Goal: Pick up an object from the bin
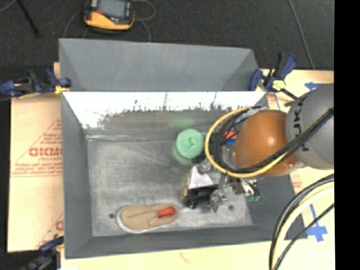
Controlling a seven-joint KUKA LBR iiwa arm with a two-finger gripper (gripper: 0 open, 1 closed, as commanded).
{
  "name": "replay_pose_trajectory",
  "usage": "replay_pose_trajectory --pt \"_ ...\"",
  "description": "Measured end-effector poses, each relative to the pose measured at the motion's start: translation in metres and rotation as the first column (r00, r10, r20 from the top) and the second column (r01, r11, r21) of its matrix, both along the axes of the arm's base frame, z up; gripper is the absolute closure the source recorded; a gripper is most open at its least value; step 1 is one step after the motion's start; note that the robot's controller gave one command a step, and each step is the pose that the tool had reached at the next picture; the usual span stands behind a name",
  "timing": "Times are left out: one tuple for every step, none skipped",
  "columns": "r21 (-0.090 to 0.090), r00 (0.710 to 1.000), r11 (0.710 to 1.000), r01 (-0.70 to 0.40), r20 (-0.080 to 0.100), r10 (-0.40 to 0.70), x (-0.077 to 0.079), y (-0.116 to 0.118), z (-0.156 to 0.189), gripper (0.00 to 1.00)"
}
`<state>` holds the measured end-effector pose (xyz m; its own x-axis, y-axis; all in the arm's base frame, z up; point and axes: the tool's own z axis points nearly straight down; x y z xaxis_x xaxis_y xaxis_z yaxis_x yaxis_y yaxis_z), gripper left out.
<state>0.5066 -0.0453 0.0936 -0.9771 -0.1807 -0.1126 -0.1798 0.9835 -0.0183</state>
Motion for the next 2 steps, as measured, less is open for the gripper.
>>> replay_pose_trajectory --pt "0.0 1.0 1.0 0.0 0.0 0.0 0.0 0.0 0.0 1.0" --pt "-0.001 1.0 1.0 -0.002 -0.016 0.002 0.0059 0.0007 0.0003 1.0"
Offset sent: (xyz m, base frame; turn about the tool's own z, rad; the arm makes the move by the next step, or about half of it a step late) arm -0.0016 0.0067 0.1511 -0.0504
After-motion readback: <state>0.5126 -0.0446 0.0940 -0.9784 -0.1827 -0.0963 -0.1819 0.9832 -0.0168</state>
